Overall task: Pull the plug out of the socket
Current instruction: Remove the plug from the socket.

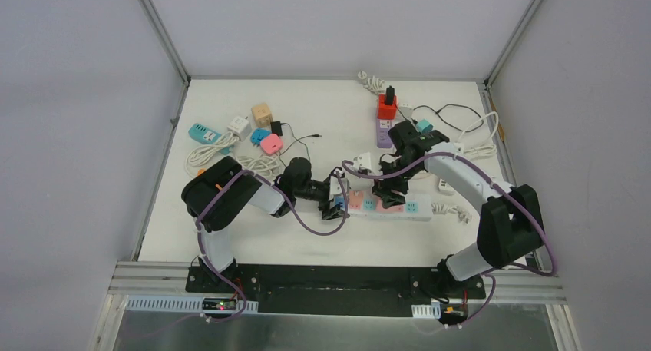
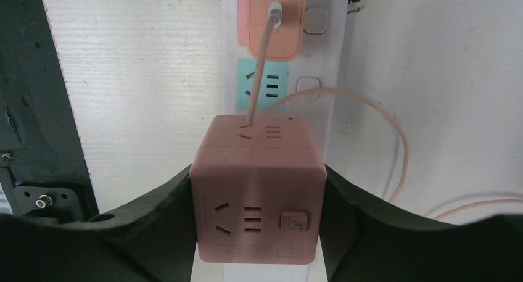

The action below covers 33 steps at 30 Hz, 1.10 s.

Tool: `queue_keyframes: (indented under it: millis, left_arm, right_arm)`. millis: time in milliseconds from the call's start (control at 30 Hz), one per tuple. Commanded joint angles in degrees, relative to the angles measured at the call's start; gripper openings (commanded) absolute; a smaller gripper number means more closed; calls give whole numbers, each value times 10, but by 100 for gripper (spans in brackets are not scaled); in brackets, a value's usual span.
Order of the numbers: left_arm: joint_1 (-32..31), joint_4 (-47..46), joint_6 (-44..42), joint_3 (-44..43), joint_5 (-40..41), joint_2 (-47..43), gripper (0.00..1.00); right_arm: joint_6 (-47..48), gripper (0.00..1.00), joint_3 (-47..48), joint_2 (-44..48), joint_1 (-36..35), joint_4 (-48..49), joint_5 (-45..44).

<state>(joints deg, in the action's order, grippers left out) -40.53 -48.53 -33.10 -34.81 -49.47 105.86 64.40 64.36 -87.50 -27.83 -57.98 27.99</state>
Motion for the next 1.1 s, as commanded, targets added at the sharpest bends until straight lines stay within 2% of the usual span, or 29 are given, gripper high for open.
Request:
queue_keyframes:
  millis: [0, 367, 733, 867, 1000, 1067]
  left_arm:
    - [5, 27, 2, 4, 16, 17, 0]
    - [6, -12, 27, 14, 34, 19, 0]
    - [7, -64, 95, 39, 85, -13, 2]
    - [10, -156, 132, 71, 102, -10, 26]
    - [12, -204, 162, 89, 118, -9, 67]
    - [12, -224, 178, 98, 130, -13, 80]
  right_arm:
    - [33, 0, 8, 53, 19, -50, 7]
    - [39, 0, 26, 62, 48, -77, 8]
    - [20, 0, 38, 75, 61, -78, 36]
    - [14, 0, 36, 80, 62, -73, 36]
    - [9, 0, 35, 78, 62, -69, 36]
    - [8, 0, 36, 77, 61, -68, 36]
